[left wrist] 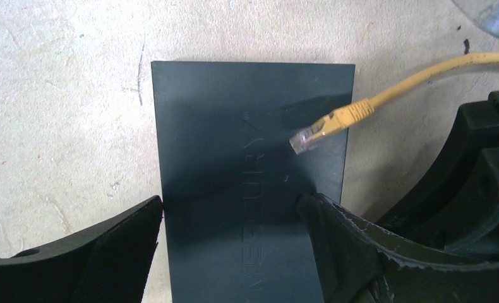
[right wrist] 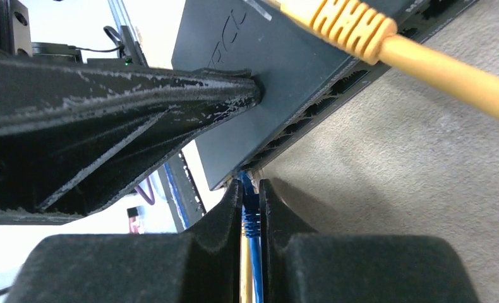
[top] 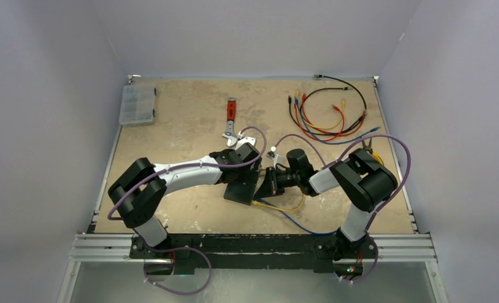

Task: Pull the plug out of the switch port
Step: Pull the connector from the switch port.

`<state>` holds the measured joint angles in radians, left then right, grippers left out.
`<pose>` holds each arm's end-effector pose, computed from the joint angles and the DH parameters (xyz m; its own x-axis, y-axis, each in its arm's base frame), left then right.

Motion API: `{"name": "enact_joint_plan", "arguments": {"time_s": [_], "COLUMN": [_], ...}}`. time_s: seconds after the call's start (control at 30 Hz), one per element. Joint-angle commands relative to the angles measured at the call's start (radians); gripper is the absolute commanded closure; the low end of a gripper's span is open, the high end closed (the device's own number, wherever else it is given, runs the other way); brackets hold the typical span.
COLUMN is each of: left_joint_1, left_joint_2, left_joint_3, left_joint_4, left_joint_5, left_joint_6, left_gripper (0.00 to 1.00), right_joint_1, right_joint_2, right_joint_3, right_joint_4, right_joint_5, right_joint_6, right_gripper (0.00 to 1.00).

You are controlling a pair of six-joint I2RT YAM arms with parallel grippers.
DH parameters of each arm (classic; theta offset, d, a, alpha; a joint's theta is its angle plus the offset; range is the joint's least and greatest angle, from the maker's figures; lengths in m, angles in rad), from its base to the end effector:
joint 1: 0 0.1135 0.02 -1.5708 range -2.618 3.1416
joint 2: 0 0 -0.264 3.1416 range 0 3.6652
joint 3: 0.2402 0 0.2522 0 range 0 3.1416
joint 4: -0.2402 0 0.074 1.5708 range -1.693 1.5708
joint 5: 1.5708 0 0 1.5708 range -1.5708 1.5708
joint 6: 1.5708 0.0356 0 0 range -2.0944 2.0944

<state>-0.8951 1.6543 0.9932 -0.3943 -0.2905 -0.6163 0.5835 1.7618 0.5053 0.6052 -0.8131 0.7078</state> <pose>0.2115 -0.2476 0.1795 -0.8252 0.1440 -0.5463 0.2234 0.9713 -0.0815 0.2204 0.1765 0.0986 -0.9440 -0.0878 -0.3179 -0.3251 0.4111 0.8517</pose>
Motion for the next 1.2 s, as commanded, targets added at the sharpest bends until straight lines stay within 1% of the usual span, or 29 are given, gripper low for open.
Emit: {"name": "enact_joint_plan", "arguments": {"time_s": [0.0,0.1,0.27,0.47,0.63,0.8,0.87,1.0,1.17], "left_joint_1": [-0.069,-0.092,-0.096,-0.096,-0.096,-0.097,-0.096,-0.096,-0.096], "left_joint_2": [0.002,-0.027,-0.069,0.008,0.082,0.043,0.043,0.093,0.133], "left_joint_3": [0.035,0.057,0.045,0.037,0.036,0.014,0.018,0.031,0.012], "left_joint_4": [-0.103,-0.119,-0.085,-0.082,-0.118,-0.077,-0.085,-0.143,-0.185], "left_joint_5": [-0.016,-0.066,-0.051,-0.040,-0.082,-0.071,-0.090,-0.143,-0.199], "left_joint_6": [0.004,0.002,0.011,0.017,0.017,0.019,0.020,0.022,0.021], "left_gripper": [0.19,0.20,0.20,0.19,0.16,0.14,0.14,0.18,0.27], "right_joint_1": [0.010,0.009,0.010,0.009,0.010,0.009,0.008,0.010,0.007], "right_joint_2": [-0.005,-0.001,0.004,-0.001,-0.020,-0.015,-0.017,-0.026,-0.042], "right_joint_3": [0.016,0.018,0.018,0.021,0.018,0.015,0.015,0.015,0.010], "right_joint_4": [0.104,0.104,0.106,0.103,0.084,0.092,0.089,0.085,0.059], "right_joint_5": [-0.014,-0.014,-0.014,-0.015,-0.008,-0.012,-0.011,-0.009,-0.013], "right_joint_6": [0.032,0.032,0.030,0.029,0.017,0.018,0.016,0.017,0.011], "right_gripper": [1.00,1.00,1.00,1.00,1.00,1.00,1.00,1.00,1.00]}}
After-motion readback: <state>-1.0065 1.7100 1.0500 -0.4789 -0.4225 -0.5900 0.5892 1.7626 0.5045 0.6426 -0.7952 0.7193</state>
